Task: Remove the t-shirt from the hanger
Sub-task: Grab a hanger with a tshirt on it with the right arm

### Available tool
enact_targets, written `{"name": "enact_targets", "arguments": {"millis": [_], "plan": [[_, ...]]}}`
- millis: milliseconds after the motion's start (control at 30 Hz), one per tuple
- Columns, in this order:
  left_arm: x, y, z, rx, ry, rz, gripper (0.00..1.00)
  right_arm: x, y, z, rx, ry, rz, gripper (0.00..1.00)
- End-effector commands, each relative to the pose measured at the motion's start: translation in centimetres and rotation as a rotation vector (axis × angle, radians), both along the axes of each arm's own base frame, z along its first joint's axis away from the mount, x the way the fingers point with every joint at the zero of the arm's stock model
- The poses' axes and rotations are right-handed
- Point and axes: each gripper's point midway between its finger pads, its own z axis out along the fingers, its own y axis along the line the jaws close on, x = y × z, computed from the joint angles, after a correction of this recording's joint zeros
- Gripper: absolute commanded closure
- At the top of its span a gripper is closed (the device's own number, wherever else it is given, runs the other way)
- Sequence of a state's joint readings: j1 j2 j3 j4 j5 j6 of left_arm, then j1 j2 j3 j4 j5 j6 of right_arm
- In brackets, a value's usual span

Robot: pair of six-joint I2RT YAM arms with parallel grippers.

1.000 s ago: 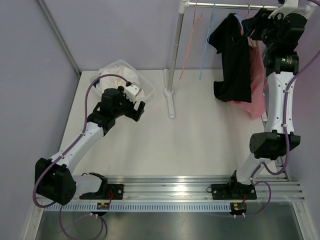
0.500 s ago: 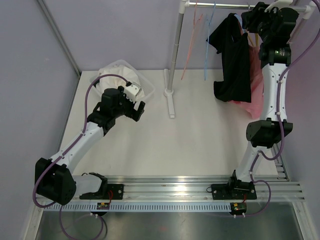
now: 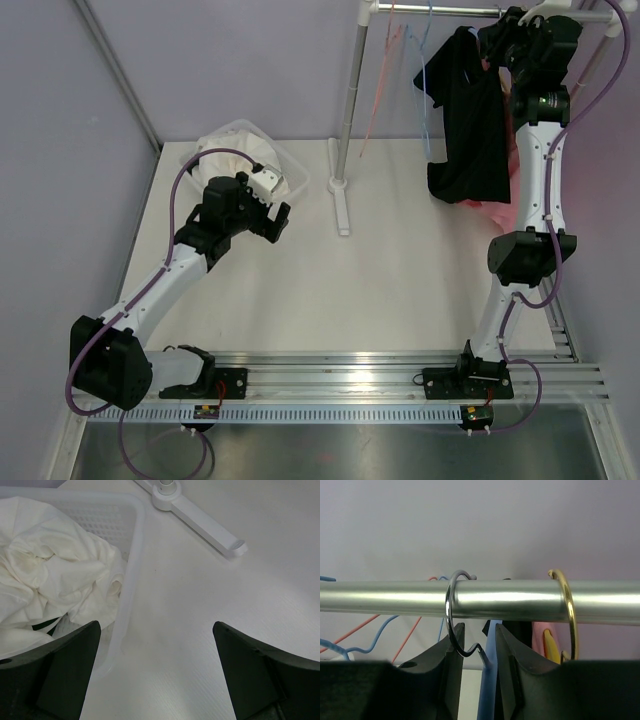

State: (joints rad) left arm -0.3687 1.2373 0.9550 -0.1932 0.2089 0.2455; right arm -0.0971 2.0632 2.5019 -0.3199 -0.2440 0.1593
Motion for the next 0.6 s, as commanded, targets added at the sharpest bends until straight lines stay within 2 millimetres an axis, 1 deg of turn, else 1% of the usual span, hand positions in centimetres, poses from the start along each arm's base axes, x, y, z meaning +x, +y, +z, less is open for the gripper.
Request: {"name": "enact_targets", "arguments": {"millis": [0, 133, 267, 300, 333, 433, 467, 567], "plan": [[0.81, -0.34, 1.96, -0.007, -0.065, -0.005, 0.01, -0.97, 0.09, 2.78, -0.028, -0.069, -0.025, 0.62], [0.82, -0.28, 2.02, -0.006, -0.067, -0.002, 0.01, -1.08, -0.41, 2.56, -0.054, -0.055, -0.072, 0.62], [0.90, -0.32, 1.86, -0.005, -0.062, -0.002, 0.01, -1.40, -0.58, 2.43, -0.076, -0.041, -0.084, 0.63], [0.89, -0.31, 1.91, -0.004, -0.065, -0.003, 0.01, -1.52, -0.61, 2.45, -0.079, -0.038, -0.086, 0.65], [0.92, -0.32, 1.80, -0.003, -0.062, -0.003, 0.01, -1.58, -0.67, 2.46, -0.080, -0.036, -0.089, 0.70], [0.92, -0.35, 1.78, -0.003, -0.060, -0.004, 0.01, -1.76, -0.64, 2.43, -0.084, -0.032, -0.091, 0.71], [0.93, -0.33, 1.78, -0.004, -0.060, -0.002, 0.01, -1.85, -0.77, 2.61, -0.083, -0.037, -0.095, 0.73], [0.89, -0.37, 1.75, -0.004, -0.058, -0.005, 0.01, -1.93, -0.77, 2.64, -0.083, -0.037, -0.095, 0.83]]}}
